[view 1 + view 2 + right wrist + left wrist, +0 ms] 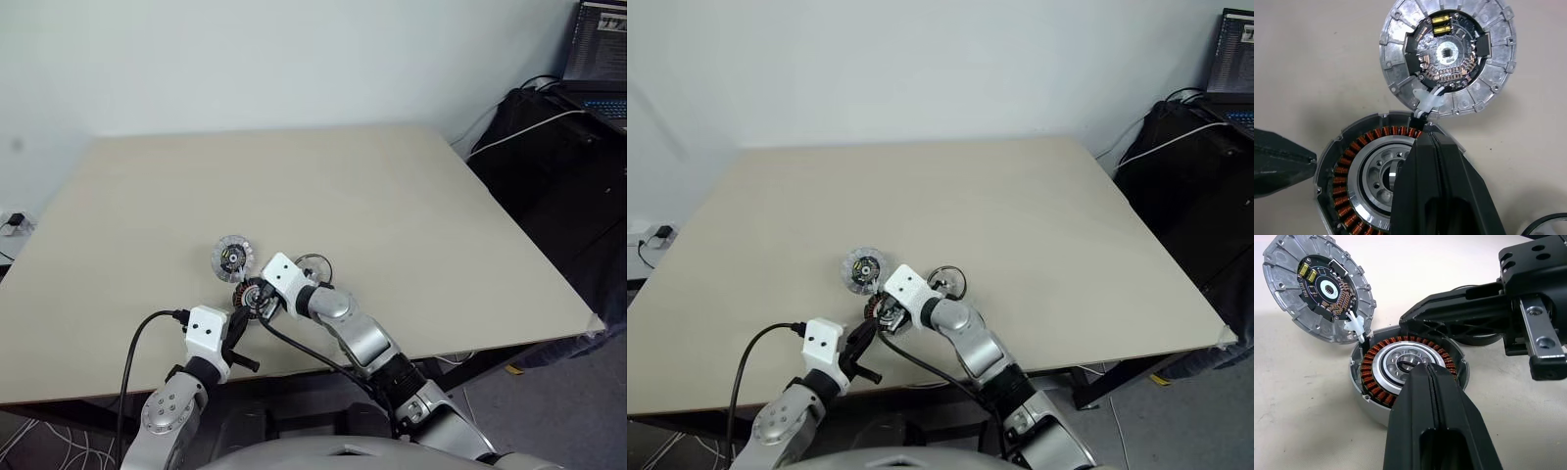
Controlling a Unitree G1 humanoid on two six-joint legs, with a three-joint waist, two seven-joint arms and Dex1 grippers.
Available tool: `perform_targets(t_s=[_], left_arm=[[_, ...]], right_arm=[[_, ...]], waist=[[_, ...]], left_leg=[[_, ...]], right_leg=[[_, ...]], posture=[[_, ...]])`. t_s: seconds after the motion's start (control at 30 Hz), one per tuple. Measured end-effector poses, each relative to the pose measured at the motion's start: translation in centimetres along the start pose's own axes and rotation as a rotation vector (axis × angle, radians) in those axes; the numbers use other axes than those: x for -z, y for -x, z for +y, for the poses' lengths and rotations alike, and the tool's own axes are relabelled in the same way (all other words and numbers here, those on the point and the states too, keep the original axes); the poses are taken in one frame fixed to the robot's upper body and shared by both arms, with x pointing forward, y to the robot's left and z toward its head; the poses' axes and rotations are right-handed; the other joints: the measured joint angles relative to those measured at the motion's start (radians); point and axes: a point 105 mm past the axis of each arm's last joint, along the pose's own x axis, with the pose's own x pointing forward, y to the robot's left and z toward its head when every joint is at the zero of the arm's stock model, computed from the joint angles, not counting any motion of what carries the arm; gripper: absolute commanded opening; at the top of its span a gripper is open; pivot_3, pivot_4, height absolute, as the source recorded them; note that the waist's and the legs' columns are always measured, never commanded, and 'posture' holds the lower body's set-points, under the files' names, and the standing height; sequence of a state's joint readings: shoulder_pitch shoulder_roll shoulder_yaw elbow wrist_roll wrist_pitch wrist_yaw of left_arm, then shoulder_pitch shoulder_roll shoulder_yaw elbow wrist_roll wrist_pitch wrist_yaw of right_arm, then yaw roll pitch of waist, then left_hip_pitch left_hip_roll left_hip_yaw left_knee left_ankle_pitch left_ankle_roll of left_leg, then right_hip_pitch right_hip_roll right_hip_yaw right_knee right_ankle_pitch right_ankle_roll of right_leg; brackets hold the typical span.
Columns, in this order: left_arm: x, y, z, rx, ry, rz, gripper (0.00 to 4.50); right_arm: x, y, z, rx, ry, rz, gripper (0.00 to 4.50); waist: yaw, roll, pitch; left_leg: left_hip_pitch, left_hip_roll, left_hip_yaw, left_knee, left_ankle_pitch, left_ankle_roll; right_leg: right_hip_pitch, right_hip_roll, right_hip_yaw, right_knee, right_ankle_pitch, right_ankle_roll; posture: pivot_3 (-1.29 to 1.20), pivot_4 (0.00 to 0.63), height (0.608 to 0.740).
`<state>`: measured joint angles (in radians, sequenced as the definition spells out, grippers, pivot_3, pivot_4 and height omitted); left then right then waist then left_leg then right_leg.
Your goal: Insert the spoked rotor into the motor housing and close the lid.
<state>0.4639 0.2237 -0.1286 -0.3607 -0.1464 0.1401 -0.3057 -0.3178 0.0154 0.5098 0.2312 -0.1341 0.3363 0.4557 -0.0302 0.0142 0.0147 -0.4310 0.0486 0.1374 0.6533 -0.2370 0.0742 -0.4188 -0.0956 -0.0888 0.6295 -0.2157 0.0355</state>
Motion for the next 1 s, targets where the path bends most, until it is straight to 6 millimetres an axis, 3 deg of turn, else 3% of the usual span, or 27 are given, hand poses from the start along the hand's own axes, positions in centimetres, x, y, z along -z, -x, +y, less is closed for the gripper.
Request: perform_targets(t_s=[0.27,0.57,1.0], left_arm=[[0.0,0.0,0.0,-0.001,0.002,-0.002,0.0],[-0.1,-0.1,0.0,-0.008,-0.005,-0.004,0.0],[-0.4,-0.1,0.2,-0.019,-0.009,-0.021,0.0]], right_arm=[[1.3,-0.1,0.0,-0.003,0.004,0.049,0.01],[1.4,-0.1,0.1,-0.01,0.003,0.052,0.01],[1.7,0.1,1.7,-0.135,0.03,0.069,0.01]], waist=[[0.0,0.0,0.0],[0.0,0.0,0.0],[0.0,-0.001,-0.001]], left_leg=[[0.0,0.0,0.0,0.0,0.0,0.0],[0.0,0.0,0.0,0.0,0.0,0.0],[0.0,0.0,0.0,0.0,0.0,0.0]], right_leg=[[0.0,0.001,0.0,0.0,0.0,0.0],[0.0,0.001,0.0,0.0,0.0,0.0],[0.0,0.001,0.0,0.0,0.0,0.0]], posture=[[0.0,0.0,0.74],[0.0,0.0,0.74],[0.0,0.0,0.74]])
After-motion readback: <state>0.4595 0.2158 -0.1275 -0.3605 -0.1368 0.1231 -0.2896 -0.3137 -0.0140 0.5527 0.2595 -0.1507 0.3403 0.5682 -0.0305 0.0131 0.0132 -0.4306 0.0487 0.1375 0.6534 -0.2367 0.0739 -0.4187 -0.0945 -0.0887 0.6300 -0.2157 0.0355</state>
